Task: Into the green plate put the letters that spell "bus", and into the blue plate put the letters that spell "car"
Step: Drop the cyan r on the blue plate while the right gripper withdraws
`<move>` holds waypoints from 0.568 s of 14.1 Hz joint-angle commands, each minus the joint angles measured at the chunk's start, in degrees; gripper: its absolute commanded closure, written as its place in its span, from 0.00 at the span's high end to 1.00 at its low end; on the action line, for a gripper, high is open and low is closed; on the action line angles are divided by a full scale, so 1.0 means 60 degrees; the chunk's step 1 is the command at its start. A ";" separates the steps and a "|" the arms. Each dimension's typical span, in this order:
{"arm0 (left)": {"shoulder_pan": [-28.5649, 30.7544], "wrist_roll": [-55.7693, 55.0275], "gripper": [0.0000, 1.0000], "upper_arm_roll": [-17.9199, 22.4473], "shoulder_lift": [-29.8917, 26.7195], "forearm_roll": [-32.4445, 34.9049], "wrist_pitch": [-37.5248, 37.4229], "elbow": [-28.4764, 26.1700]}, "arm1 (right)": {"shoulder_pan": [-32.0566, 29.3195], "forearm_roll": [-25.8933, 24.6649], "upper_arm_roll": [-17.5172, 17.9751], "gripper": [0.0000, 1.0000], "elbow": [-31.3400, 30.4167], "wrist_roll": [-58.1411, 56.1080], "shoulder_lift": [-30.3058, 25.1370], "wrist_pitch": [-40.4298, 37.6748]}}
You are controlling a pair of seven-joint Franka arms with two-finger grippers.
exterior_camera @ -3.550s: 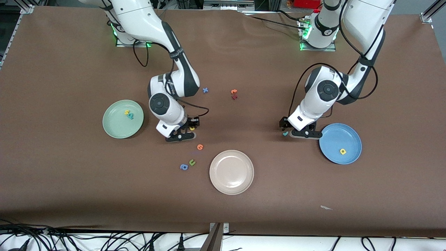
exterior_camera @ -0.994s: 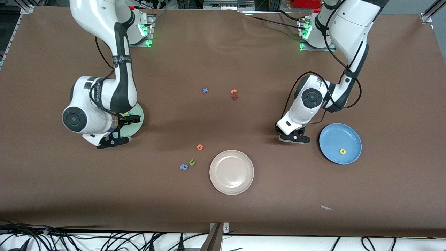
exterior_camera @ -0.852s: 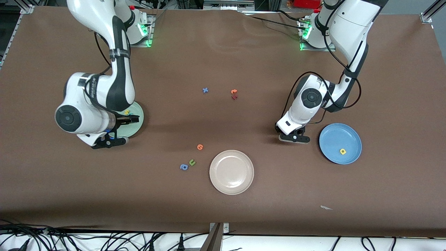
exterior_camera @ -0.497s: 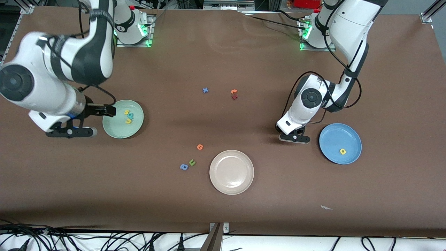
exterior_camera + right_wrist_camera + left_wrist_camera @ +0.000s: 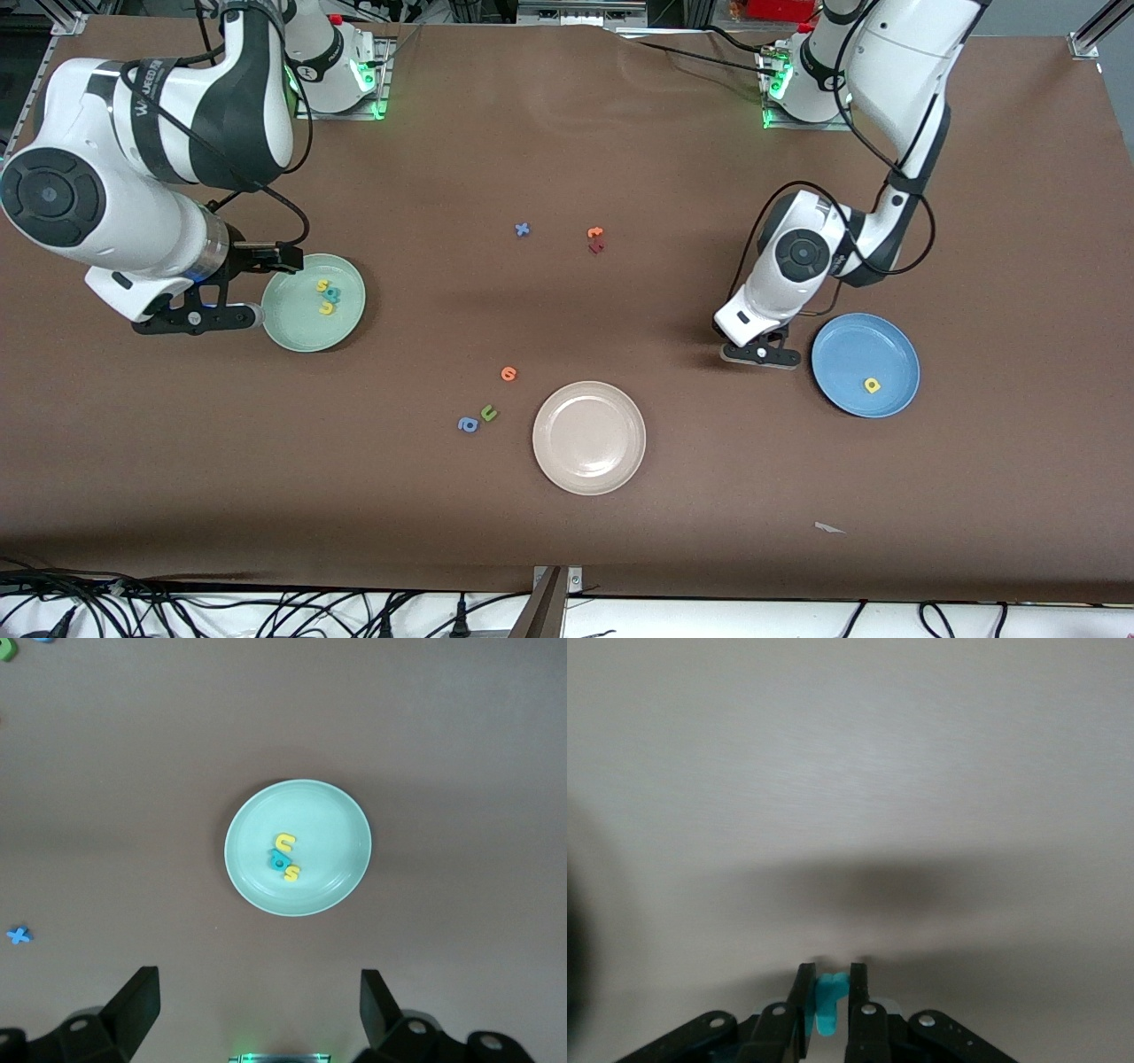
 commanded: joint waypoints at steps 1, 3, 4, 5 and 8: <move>0.0535 0.1090 0.10 0.0177 -0.0677 0.0164 -0.1011 0.0124 | -0.1749 -0.1175 0.2682 1.00 -0.0385 0.1372 -0.1398 -0.0005; 0.0858 0.1779 0.10 0.0470 -0.0722 0.0164 -0.1509 0.0504 | -0.3272 -0.2008 0.4528 1.00 -0.0691 0.1756 -0.2042 0.0068; 0.1121 0.1999 0.09 0.0602 -0.0722 0.0236 -0.1671 0.0680 | -0.4020 -0.2390 0.5422 1.00 -0.1085 0.1815 -0.2510 0.0329; 0.1312 0.2408 0.09 0.0849 -0.0722 0.0237 -0.1702 0.0812 | -0.4796 -0.2698 0.6214 1.00 -0.1712 0.1845 -0.3080 0.0723; 0.1489 0.3813 0.39 0.1627 -0.0416 0.0165 -0.1673 0.1033 | -0.6863 -0.2745 0.7377 1.00 -0.3371 0.1699 -0.4722 0.1882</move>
